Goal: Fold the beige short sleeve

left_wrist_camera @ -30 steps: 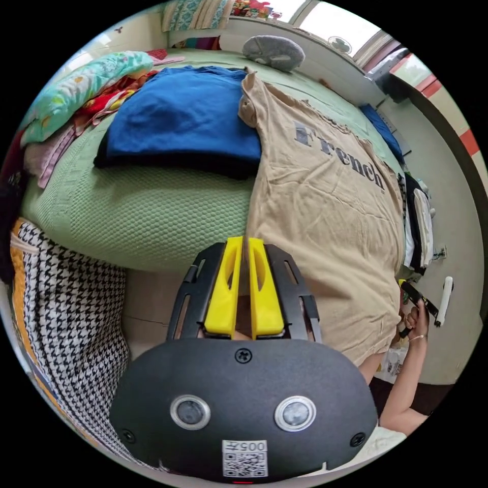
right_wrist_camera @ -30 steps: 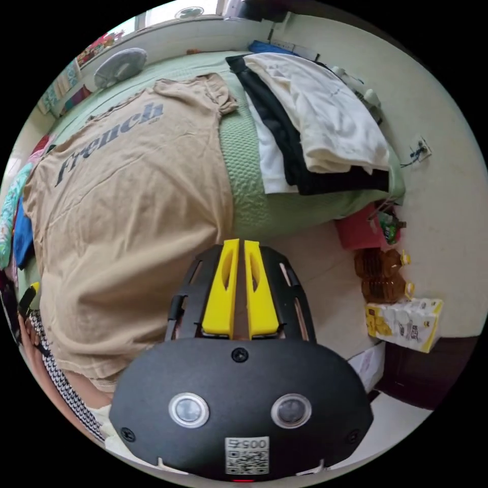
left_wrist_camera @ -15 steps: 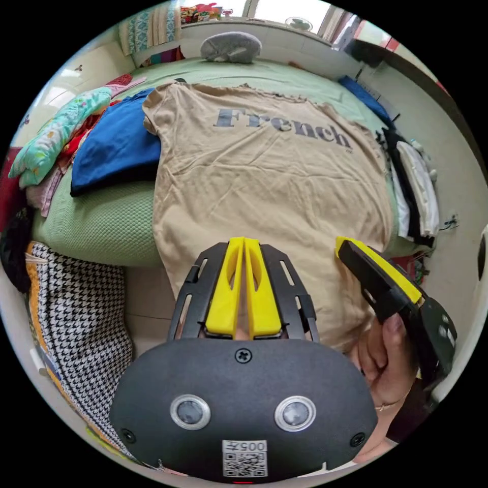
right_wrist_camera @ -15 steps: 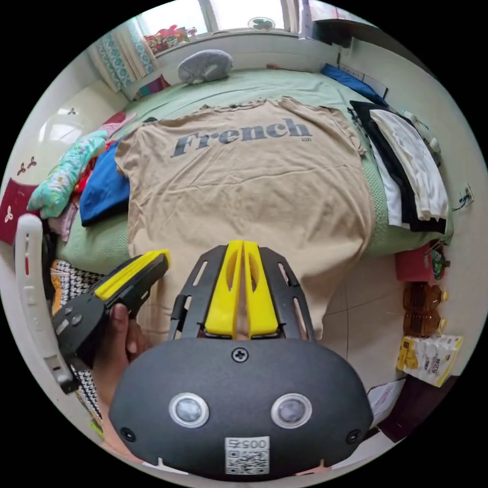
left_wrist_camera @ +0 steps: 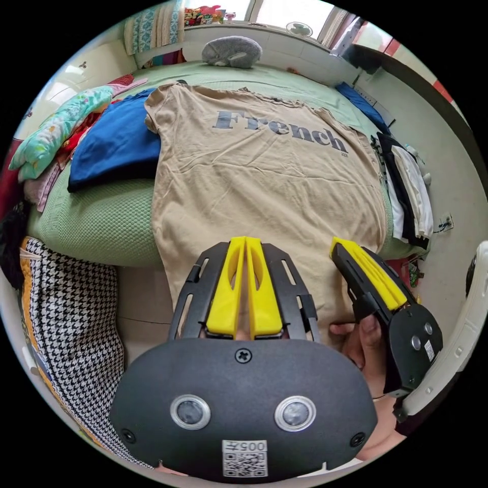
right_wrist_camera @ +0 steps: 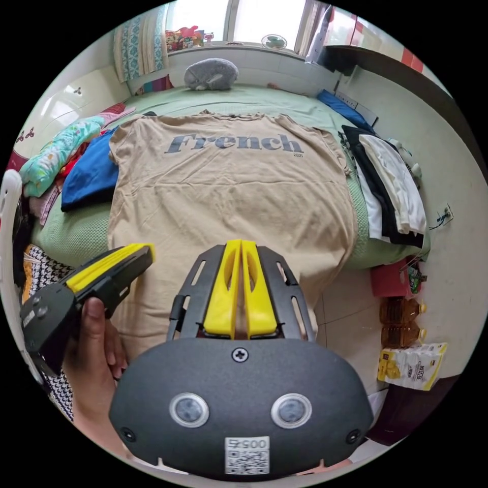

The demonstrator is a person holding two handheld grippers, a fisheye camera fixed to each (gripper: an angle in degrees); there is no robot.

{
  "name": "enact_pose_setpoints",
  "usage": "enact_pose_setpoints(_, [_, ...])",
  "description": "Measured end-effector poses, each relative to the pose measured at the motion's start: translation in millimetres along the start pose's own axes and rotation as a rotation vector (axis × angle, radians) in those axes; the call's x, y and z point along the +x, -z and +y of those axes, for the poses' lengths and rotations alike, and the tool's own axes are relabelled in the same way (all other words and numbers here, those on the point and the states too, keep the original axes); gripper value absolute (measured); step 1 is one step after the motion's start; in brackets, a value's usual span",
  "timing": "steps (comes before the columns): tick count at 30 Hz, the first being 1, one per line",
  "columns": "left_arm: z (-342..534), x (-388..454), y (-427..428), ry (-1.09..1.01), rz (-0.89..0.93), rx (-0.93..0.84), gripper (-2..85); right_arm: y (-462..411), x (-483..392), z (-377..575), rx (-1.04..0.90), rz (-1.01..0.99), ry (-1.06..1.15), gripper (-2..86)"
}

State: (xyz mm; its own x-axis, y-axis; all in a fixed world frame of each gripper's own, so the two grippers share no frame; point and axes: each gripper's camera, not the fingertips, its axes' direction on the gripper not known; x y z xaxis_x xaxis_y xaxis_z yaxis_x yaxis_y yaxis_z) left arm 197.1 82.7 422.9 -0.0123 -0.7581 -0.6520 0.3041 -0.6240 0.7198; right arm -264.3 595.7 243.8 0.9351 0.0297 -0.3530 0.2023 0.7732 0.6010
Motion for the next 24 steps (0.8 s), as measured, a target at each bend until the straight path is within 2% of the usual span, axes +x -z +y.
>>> enact_pose_setpoints(7, [2.7,31.8,0.3,-0.042,-0.119,0.005,-0.1,3.5,-9.1,11.2,0.018,-0.003,-0.007,-1.4])
enact_pose_setpoints(15, [2.8,40.0,-0.5,-0.03,-0.073,-0.002,-0.1,4.4,-12.0,18.7,0.023,-0.035,-0.025,-1.4])
enact_pose_setpoints(24, [6.2,62.8,0.4,-0.055,-0.142,0.004,-0.2,3.0,-27.5,24.8,0.025,0.014,-0.004,-1.3])
